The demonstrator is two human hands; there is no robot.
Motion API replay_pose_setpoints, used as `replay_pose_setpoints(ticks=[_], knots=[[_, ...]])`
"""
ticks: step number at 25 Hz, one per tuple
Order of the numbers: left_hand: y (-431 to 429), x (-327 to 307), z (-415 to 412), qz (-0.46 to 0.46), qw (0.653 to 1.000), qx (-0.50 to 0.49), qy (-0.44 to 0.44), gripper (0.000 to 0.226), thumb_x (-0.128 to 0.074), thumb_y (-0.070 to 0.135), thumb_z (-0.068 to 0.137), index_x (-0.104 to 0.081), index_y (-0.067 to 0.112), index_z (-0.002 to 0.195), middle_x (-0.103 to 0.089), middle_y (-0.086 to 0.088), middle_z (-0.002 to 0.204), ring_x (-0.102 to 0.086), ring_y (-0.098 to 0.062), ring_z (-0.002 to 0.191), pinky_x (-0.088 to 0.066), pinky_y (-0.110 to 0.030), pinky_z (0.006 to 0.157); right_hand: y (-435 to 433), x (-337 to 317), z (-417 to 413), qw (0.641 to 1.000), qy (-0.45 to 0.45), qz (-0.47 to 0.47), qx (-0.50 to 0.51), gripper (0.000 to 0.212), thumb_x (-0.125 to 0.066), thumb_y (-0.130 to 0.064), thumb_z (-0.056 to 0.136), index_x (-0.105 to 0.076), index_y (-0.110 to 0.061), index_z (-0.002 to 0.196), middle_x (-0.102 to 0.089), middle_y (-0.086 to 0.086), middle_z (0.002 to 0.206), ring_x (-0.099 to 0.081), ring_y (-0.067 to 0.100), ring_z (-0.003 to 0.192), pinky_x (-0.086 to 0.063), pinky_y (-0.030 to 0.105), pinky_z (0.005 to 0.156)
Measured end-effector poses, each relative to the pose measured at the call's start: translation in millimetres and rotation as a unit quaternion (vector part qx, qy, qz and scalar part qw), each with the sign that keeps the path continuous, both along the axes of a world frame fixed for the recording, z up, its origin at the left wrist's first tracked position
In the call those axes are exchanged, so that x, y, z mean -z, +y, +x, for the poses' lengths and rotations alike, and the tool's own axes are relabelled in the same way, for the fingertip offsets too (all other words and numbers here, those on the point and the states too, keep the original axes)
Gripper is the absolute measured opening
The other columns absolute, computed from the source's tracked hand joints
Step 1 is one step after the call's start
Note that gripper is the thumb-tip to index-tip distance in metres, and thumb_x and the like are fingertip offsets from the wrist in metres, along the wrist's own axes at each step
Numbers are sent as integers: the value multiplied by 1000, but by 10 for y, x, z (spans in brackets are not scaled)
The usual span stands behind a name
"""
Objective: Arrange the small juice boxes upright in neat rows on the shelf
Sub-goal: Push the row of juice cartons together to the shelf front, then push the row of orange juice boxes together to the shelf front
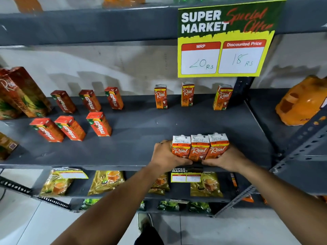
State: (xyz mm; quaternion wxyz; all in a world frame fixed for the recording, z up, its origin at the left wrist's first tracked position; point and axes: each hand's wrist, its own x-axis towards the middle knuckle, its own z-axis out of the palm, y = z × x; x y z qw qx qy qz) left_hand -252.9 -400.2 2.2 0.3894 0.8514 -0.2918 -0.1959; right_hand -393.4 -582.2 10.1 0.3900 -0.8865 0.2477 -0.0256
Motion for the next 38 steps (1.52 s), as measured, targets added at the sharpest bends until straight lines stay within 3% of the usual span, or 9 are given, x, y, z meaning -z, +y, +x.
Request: replay_pose_setpoints(ticks=[5,10,12,15,18,23,29,33,38], knots=[[-4,-4,-23,-11,1000,13,-3,70,-93,45,44,-62,28,104,-63,6,103,-53,-9,103,-44,-28,96,8,6,-5,1000,14,0,-9,54,-89,-37,59,-62,-36,105,-68,-7,111,-62,13,102,-45,27,88],[202,-50,2,-68,997,47,6,128,-96,43,36,-25,31,142,-31,2,136,-29,-14,128,-25,-35,109,8,-47,-358,989,-103,91,61,123,-92,-21,56,-12,-37,148,-44,-17,137,-41,3,126,-32,29,105],[561,3,4,-117,993,14,0,134,-94,48,38,-18,29,146,-25,2,142,-26,-10,131,-20,-24,110,166,79,-793,967,-195,87,137,100,-87,-30,66,-25,-39,144,-46,-25,135,-39,0,129,-29,24,107],[1325,175,83,-170,980,-64,-78,115,-87,60,46,-34,20,140,-40,-1,137,-38,-9,128,-29,-19,107,557,352,-1246,959,-216,48,177,53,-68,-39,63,-51,-55,111,-59,-26,113,-50,-6,112,-38,19,99],[2042,210,470,-216,948,-191,-134,101,-88,54,48,-41,21,131,-49,-6,131,-48,-20,123,-38,-34,105,940,434,-1062,977,-199,10,79,36,-61,-39,66,-59,-49,100,-61,-24,103,-55,-7,100,-38,2,85],[2789,7,1570,-322,867,-369,-89,94,-86,6,58,-33,11,136,-44,-14,133,-46,-22,122,-35,-52,108,1715,221,43,971,-204,10,-127,34,-70,-28,74,-62,-39,104,-59,-24,109,-60,-3,101,-45,10,84],[2919,50,2549,-322,903,-284,0,110,-90,14,47,-31,11,140,-49,-16,137,-52,-18,119,-41,-41,103,2159,-167,1579,968,-212,102,-86,65,-79,-18,75,-45,-45,123,-58,-16,125,-55,0,116,-44,18,98],[3186,27,2991,-224,965,-134,24,111,-95,47,32,-42,39,129,-54,-6,131,-57,-15,114,-47,-35,93,2115,-222,2393,975,-145,159,-52,87,-82,-9,72,-33,-32,140,-46,-11,136,-46,4,126,-36,24,105],[3193,-88,3215,-197,974,-24,106,101,-96,29,31,-50,38,121,-64,0,115,-64,-10,102,-53,-24,81,2314,-138,2938,995,-63,77,2,66,-89,-16,62,-53,-38,113,-65,-12,103,-66,9,95,-52,33,88]])
